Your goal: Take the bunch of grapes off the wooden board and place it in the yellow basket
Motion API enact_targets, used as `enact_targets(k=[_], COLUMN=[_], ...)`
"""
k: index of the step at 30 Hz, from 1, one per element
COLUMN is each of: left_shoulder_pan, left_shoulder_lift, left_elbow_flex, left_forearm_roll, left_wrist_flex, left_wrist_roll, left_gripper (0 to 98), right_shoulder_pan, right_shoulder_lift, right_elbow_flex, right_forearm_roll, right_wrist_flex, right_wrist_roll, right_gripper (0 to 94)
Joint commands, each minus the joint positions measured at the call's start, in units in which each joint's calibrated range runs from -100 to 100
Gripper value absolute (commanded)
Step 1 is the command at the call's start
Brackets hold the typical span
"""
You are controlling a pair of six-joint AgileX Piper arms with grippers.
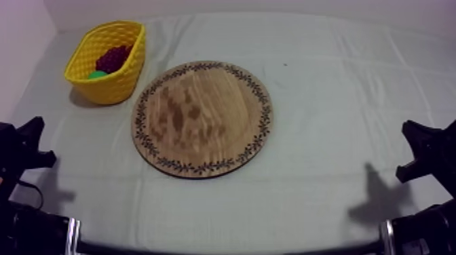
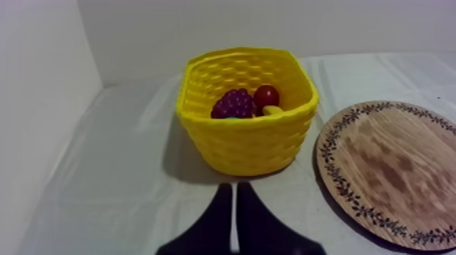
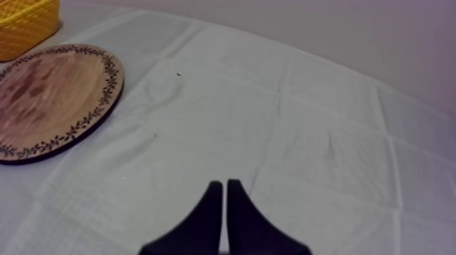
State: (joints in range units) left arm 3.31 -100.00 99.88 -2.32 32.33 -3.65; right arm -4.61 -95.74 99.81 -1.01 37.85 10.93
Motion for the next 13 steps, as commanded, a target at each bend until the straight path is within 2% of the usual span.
enact_targets(k=[1,6,13], left_shoulder_pan=[0.0,0.1,0.0], left_shoulder_lift=[0.0,0.0,0.0], left_elbow_flex=[0.0,0.0,0.0], left_forearm_roll=[0.02,0.00,0.00], left_wrist_flex=[-0.1,-0.1,-0.1], left_wrist_roll=[0.5,1.5,0.1], left_gripper=[0.0,0.0,0.0], right_shoulder_pan=[0.0,0.0,0.0], right_shoulder_lift=[0.0,0.0,0.0], right_elbow_flex=[0.0,0.0,0.0], right_forearm_roll=[0.0,0.0,0.0], right_wrist_flex=[0.0,0.0,0.0], right_wrist_roll=[0.0,0.0,0.0], right_gripper=[0.4,0.4,0.4])
